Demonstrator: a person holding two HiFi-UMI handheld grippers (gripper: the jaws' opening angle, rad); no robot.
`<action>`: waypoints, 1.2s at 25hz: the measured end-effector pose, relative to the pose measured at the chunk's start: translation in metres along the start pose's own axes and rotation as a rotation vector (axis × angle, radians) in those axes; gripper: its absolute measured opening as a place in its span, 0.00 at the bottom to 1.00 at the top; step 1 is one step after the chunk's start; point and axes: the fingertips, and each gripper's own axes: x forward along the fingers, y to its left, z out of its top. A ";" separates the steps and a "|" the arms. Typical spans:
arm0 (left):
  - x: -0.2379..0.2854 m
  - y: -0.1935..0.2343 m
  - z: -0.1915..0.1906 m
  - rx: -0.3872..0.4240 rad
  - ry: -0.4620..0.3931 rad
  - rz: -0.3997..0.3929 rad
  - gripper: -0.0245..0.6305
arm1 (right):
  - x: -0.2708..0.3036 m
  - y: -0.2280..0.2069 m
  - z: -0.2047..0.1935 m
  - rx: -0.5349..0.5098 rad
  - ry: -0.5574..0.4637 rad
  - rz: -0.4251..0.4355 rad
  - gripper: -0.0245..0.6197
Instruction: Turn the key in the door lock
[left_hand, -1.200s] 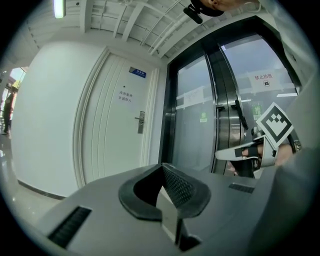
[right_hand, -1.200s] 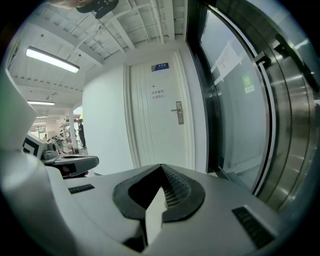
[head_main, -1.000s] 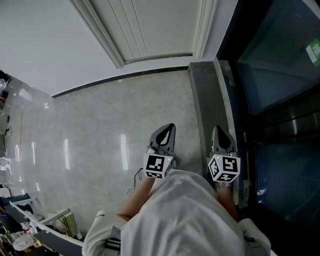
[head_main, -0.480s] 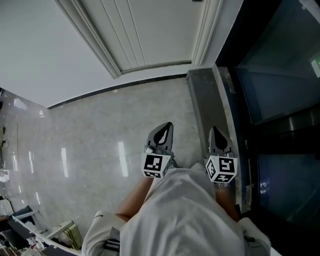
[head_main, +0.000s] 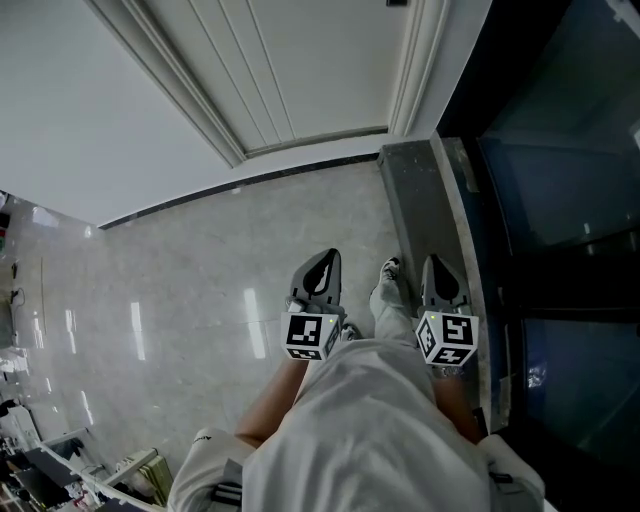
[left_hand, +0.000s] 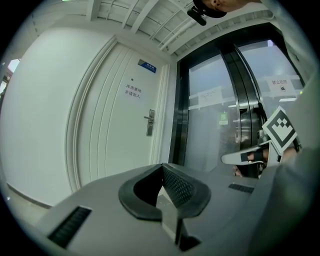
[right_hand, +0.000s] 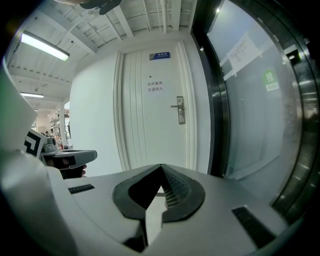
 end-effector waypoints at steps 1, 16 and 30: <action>0.003 0.002 0.001 0.004 -0.001 0.008 0.05 | 0.007 -0.001 0.002 0.003 -0.005 0.006 0.03; 0.100 0.044 0.044 0.050 -0.009 0.185 0.05 | 0.132 -0.050 0.056 0.029 -0.033 0.141 0.03; 0.215 0.030 0.060 0.059 -0.029 0.214 0.05 | 0.209 -0.155 0.087 0.038 -0.050 0.120 0.03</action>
